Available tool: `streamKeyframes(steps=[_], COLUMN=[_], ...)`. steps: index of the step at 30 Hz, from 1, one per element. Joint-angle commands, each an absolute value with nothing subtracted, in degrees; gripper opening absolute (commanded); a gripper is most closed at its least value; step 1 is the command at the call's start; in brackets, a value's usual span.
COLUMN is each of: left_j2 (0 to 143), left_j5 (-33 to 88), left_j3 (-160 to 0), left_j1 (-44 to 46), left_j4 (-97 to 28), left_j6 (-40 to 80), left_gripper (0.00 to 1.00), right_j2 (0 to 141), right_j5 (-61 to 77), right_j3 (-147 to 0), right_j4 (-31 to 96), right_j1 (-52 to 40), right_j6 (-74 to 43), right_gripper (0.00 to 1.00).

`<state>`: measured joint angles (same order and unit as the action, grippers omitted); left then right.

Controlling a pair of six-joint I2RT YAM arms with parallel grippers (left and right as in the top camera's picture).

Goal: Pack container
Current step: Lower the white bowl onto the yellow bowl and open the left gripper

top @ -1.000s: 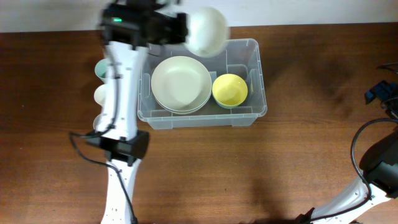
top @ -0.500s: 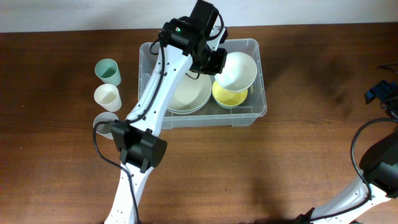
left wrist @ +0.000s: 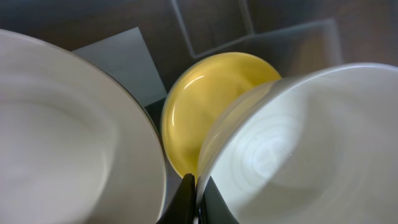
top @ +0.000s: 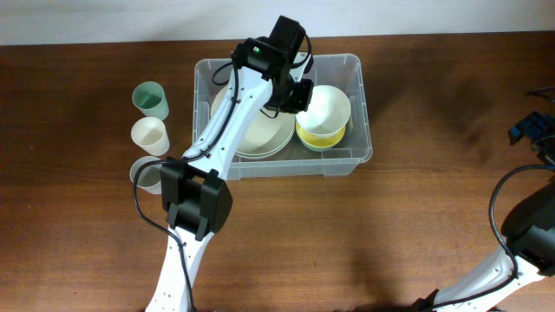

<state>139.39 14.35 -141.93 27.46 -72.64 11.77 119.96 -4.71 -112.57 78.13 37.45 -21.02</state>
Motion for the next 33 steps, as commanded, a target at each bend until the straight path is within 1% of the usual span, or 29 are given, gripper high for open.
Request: streamKeyframes(steps=[1,5,16,33], left_j2=[138.85,138.87,139.85,142.93], left_j5=[13.39,11.49,11.09,11.11], left_j3=[-140.73,-140.16,-139.57,-139.59], left_j1=[27.22,27.22,27.22,27.22], left_j4=[-71.18,-70.06,-68.05,-68.10], left_j6=[12.34,12.32,12.34,12.34], left_gripper=[0.02,0.02,0.02,0.04], right_j2=[119.61,119.61,119.61,119.61], right_j5=[-5.17,-5.19,-5.17,-5.19], right_j3=[-112.38,-112.38,-112.38,-112.38], right_j4=[78.13,78.15,78.15,78.15], right_j1=[37.52,37.52,37.52,37.52], right_j6=[-21.43,-21.45,-21.43,-21.43], right_gripper=[0.99,0.99,0.99,0.99])
